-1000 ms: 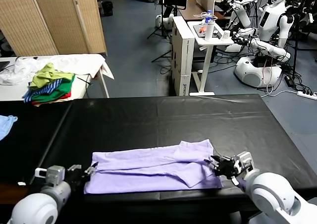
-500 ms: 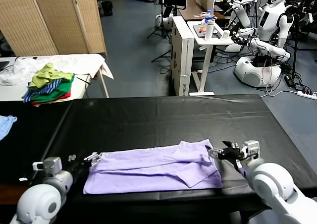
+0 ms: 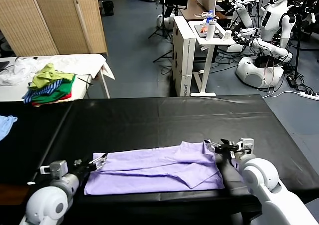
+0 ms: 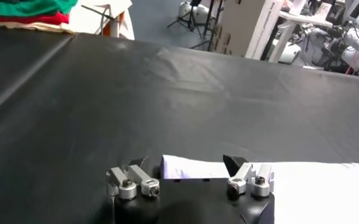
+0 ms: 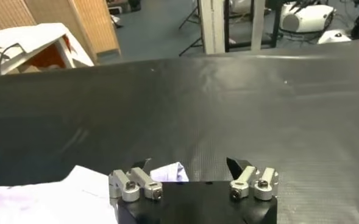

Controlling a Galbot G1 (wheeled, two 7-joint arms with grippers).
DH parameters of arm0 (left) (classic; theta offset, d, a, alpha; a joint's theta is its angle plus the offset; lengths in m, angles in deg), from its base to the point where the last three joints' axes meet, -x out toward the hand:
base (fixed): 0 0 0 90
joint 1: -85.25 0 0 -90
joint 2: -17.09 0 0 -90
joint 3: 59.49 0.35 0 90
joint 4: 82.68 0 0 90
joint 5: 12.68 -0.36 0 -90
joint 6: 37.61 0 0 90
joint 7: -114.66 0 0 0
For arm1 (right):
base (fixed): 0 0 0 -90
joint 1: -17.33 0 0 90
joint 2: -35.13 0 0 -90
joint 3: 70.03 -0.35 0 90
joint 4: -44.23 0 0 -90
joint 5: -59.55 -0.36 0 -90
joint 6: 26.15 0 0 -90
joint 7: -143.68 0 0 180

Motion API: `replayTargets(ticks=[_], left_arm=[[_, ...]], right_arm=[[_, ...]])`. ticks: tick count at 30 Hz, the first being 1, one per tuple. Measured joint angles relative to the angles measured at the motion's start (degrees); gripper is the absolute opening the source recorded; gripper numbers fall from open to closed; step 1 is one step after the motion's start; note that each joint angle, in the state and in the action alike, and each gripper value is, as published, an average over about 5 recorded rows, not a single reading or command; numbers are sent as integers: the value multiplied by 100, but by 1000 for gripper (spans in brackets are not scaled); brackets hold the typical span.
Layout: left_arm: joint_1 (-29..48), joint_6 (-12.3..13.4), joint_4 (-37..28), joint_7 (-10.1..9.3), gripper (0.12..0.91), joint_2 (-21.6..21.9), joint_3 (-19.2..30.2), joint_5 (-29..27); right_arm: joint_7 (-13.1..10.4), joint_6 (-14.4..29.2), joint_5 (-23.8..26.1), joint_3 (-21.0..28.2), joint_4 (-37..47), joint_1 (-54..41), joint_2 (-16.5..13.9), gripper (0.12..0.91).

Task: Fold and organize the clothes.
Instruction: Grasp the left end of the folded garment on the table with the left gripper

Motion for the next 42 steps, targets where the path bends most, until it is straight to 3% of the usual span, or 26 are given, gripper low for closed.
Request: replayTargets(ticks=[3, 8, 12, 14, 16, 20, 22, 24, 27, 29, 33, 38, 40, 42], left_arm=[[3, 9, -34, 5, 786, -5, -2, -7], [65, 28, -159, 21, 509, -40, 14, -28], [121, 52, -252, 90, 280, -67, 63, -100], [163, 91, -304, 140, 190, -63, 100, -172], [221, 153, -373, 192, 152, -36, 146, -267], [384, 227, -522, 283, 148, 85, 248, -367], [454, 216, -559, 305, 146, 143, 277, -342], [476, 196, -554, 322, 146, 164, 282, -320], [430, 186, -488, 332, 174, 138, 252, -325], [372, 191, -416, 328, 252, 100, 212, -337], [212, 240, -246, 320, 494, 2, 90, -368], [-56, 366, -64, 367, 802, -183, -159, -386], [-166, 432, -25, 395, 873, -286, -259, -435], [-274, 495, -1, 433, 896, -404, -351, -503]], right_arm=[[14, 1, 55, -1, 8, 12, 53, 518], [13, 35, 163, -59, -7, 83, 118, 284], [-59, 132, 342, -139, -108, 193, 178, 172], [-113, 175, 440, -189, -201, 273, 224, 154], [-141, 194, 497, -233, -308, 363, 271, 145], [-40, 160, 518, -277, -440, 467, 309, 161], [59, 140, 519, -293, -476, 472, 291, 220], [143, 127, 511, -313, -523, 471, 256, 331], [211, 99, 467, -362, -626, 506, 166, 520], [231, 86, 423, -415, -724, 564, 84, 634], [295, 100, 365, -578, -965, 750, -88, 851], [360, 122, 347, -844, -1220, 1045, -222, 904], [367, 129, 344, -954, -1300, 1164, -243, 906], [373, 138, 338, -1063, -1382, 1281, -258, 907]])
